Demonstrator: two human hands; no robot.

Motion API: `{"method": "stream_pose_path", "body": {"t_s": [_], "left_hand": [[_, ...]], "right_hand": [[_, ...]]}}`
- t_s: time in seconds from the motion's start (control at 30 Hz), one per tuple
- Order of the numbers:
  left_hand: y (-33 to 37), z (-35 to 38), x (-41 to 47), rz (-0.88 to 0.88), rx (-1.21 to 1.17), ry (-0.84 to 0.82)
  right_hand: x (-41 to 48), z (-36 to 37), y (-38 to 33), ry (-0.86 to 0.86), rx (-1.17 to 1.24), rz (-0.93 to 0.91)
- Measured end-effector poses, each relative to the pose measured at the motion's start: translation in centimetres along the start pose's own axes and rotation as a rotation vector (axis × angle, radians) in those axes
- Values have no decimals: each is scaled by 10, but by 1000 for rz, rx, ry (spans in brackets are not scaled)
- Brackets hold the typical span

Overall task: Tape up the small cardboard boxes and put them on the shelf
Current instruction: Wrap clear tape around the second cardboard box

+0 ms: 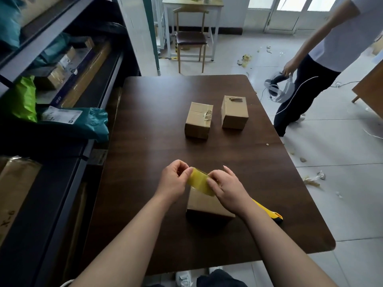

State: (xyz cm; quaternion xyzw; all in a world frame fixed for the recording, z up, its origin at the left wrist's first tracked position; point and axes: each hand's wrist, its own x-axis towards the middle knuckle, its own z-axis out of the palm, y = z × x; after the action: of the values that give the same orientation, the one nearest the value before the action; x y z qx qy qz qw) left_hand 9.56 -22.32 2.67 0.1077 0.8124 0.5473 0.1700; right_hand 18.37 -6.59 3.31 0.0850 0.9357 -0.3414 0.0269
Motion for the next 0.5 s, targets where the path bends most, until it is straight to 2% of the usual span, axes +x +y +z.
{"method": "stream_pose_path", "body": {"t_s": [0.1, 0.23, 0.4, 0.5], "left_hand": [[-2, 6, 5, -5, -39, 41], [-6, 17, 10, -71, -142, 112], [-5, 36, 11, -145, -260, 126], [-10, 29, 19, -193, -286, 216]], "right_hand": [[-1, 0, 6, -40, 218, 96], [2, -14, 17, 0, 425, 143], [8, -38, 31, -39, 438, 176], [5, -53, 53, -6, 432, 227]]}}
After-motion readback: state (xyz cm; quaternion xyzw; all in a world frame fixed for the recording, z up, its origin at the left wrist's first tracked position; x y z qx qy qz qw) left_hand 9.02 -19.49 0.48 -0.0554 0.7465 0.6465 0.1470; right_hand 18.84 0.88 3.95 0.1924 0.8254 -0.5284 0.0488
